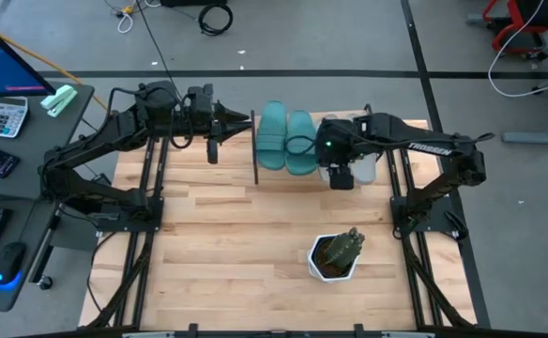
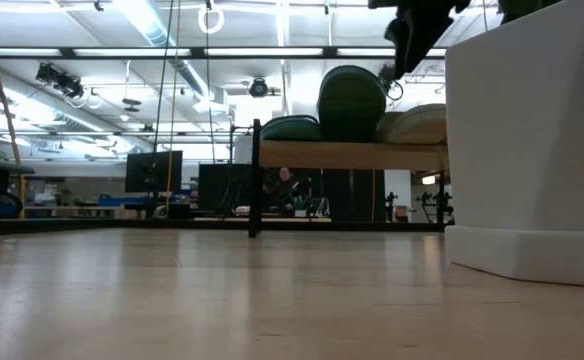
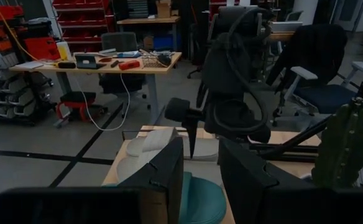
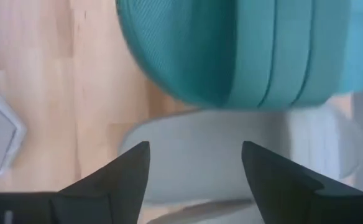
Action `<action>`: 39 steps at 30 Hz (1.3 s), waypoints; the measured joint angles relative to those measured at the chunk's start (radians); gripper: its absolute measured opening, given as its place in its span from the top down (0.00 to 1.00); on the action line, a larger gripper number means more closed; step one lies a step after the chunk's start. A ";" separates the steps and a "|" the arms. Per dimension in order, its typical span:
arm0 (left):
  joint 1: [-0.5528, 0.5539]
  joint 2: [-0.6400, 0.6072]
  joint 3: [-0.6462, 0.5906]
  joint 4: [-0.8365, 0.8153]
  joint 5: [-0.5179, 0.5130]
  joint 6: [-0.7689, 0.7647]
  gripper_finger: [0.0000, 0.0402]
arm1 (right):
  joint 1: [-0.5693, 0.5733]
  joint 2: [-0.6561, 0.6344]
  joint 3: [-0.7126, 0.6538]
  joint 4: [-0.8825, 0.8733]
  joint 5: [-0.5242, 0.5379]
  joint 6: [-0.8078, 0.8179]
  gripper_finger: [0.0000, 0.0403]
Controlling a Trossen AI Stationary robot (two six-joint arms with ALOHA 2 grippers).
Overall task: Pick and place slides into the shelf
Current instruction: Adjust the slippers on the shelf
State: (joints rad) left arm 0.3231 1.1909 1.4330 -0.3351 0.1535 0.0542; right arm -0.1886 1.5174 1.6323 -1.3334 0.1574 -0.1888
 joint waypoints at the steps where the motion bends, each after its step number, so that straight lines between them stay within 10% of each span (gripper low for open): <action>1: 0.000 0.000 0.000 0.000 0.000 -0.002 0.73 | 0.002 -0.008 -0.004 -0.014 -0.007 0.020 0.35; 10: 0.000 0.000 0.000 0.000 0.000 0.003 0.73 | 0.029 -0.031 -0.027 0.024 0.229 -0.078 0.36; 31: -0.002 0.000 0.000 -0.001 0.000 0.002 0.73 | -0.211 0.022 -0.185 0.149 0.169 -0.261 0.41; 39: -0.002 0.000 0.000 -0.001 0.000 0.002 0.73 | -0.195 0.021 -0.240 0.229 0.296 -0.228 0.64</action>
State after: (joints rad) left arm 0.3210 1.1911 1.4330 -0.3359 0.1535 0.0559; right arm -0.3840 1.5383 1.3926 -1.1042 0.4535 -0.4168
